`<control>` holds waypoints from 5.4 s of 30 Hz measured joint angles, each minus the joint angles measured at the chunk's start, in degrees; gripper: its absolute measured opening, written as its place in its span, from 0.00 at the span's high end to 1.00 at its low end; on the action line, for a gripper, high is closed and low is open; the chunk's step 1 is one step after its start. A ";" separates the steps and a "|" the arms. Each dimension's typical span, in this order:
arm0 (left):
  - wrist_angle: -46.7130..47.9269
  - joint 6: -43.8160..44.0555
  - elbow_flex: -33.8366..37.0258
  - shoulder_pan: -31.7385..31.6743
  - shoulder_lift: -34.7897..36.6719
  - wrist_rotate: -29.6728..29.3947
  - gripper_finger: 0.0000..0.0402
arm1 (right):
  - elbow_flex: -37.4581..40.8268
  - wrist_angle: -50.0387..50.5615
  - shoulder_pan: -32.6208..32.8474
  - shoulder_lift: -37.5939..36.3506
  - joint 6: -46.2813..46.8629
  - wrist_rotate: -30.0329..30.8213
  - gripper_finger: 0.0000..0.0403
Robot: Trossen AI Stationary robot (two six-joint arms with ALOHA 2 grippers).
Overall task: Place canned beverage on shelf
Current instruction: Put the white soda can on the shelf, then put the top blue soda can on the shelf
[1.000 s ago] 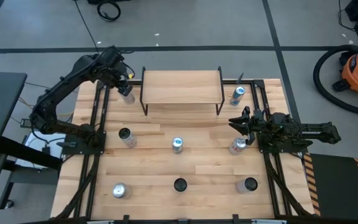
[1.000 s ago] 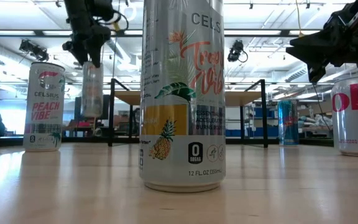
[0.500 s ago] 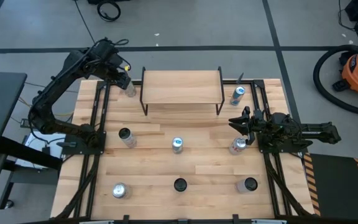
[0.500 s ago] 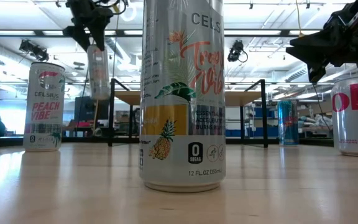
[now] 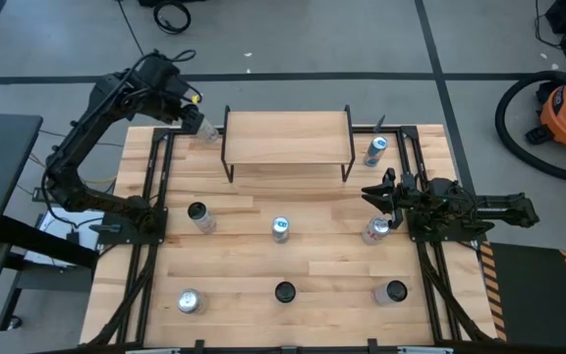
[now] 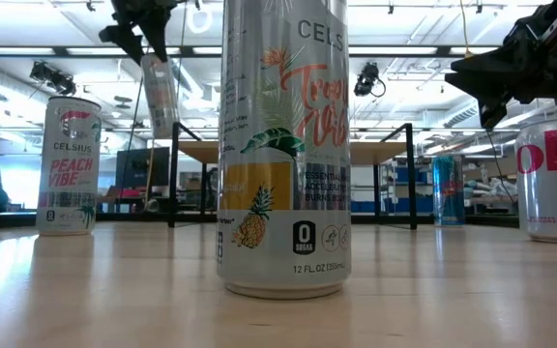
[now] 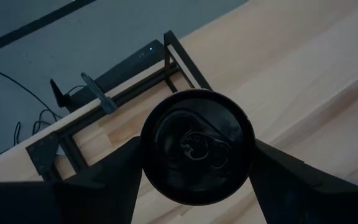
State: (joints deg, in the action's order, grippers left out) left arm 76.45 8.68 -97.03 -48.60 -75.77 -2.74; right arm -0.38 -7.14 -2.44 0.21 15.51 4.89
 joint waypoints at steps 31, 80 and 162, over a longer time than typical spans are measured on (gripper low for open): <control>0.78 -0.30 -13.65 8.33 -7.91 -2.20 0.35 | 0.00 0.87 0.00 0.00 -0.35 1.57 0.73; -6.59 -3.73 -18.12 9.92 -22.56 -1.49 0.35 | 0.02 3.06 0.02 0.00 2.61 1.49 0.73; 9.52 -12.30 -36.30 15.11 -24.72 -1.53 0.21 | 0.00 -18.24 0.01 0.02 -1.90 1.53 0.73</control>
State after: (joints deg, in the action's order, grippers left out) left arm 85.97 -3.62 -133.34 -33.49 -100.49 -4.26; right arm -0.38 -25.38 -2.42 0.23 13.61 6.42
